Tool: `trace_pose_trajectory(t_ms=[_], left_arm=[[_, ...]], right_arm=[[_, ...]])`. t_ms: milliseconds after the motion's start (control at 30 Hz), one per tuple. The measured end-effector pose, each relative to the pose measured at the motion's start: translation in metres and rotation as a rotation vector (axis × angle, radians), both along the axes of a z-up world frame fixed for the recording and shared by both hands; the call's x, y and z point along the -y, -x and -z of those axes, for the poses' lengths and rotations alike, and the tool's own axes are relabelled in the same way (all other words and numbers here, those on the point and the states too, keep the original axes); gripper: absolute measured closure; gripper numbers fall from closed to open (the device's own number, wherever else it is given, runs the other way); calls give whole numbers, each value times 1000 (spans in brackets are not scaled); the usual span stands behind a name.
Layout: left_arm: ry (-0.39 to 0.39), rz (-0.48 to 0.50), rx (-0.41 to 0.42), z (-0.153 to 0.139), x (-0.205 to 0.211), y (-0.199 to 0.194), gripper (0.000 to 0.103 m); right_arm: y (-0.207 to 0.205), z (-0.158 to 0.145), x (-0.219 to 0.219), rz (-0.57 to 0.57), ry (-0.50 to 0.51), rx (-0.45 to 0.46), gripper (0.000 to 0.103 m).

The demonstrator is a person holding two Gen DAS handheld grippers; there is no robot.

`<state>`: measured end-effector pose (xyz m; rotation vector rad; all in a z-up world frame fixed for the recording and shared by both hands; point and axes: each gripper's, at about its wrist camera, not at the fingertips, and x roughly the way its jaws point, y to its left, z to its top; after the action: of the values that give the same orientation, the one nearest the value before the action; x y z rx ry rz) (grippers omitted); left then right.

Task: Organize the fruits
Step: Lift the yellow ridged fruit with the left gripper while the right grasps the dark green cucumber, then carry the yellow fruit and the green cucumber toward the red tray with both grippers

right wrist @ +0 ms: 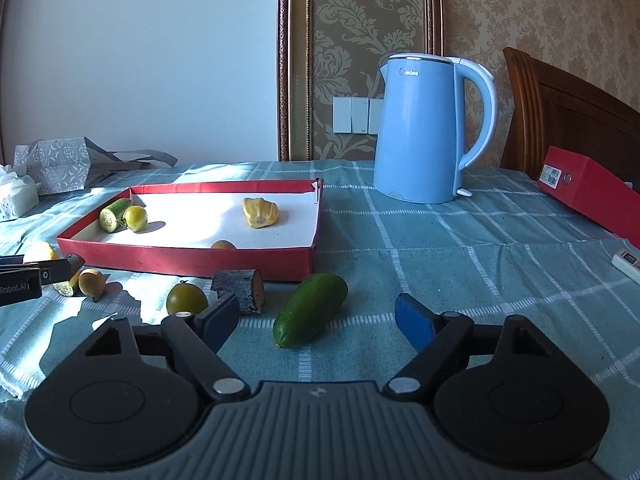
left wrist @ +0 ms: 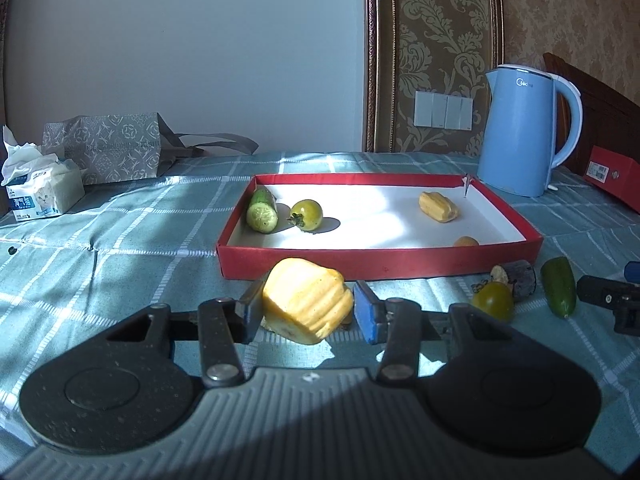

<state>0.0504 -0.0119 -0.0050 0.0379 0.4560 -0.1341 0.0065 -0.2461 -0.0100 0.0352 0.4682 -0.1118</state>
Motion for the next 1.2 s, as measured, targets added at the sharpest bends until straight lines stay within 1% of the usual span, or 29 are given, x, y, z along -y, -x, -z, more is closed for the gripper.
trace_pose_trajectory(t_ms=[67, 100, 167, 367, 433, 500, 600, 833, 867, 900, 1033, 1200], left_arm=[[3, 3, -1, 0, -1, 0, 59], [4, 2, 0, 0, -1, 0, 59], [4, 0, 4, 0, -2, 1, 59], [4, -1, 13, -1, -2, 2, 59], [2, -1, 14, -2, -2, 2, 59], [2, 0, 15, -2, -2, 2, 59], [4, 1, 15, -2, -3, 2, 59], [1, 6, 15, -2, -2, 2, 59], [0, 7, 15, -2, -2, 3, 59], [-1, 7, 16, -2, -2, 3, 59], [-1, 7, 18, -2, -2, 3, 59], [0, 4, 16, -2, -3, 3, 59]], right_arm=[[-7, 4, 1, 23, -4, -16, 23], [-10, 6, 1, 31, -5, -23, 29], [-17, 9, 0, 40, -10, -46, 35], [-30, 17, -3, 38, -35, -79, 35], [-34, 18, -4, 39, -32, -84, 38], [-37, 18, -4, 39, -35, -93, 49], [-43, 20, -4, 41, -39, -117, 57], [-48, 23, -4, 56, -65, -132, 58], [-49, 23, -4, 56, -68, -132, 59], [-50, 23, -3, 54, -74, -132, 63], [-50, 23, -3, 48, -79, -137, 64], [-47, 22, 2, 46, -106, -136, 70]])
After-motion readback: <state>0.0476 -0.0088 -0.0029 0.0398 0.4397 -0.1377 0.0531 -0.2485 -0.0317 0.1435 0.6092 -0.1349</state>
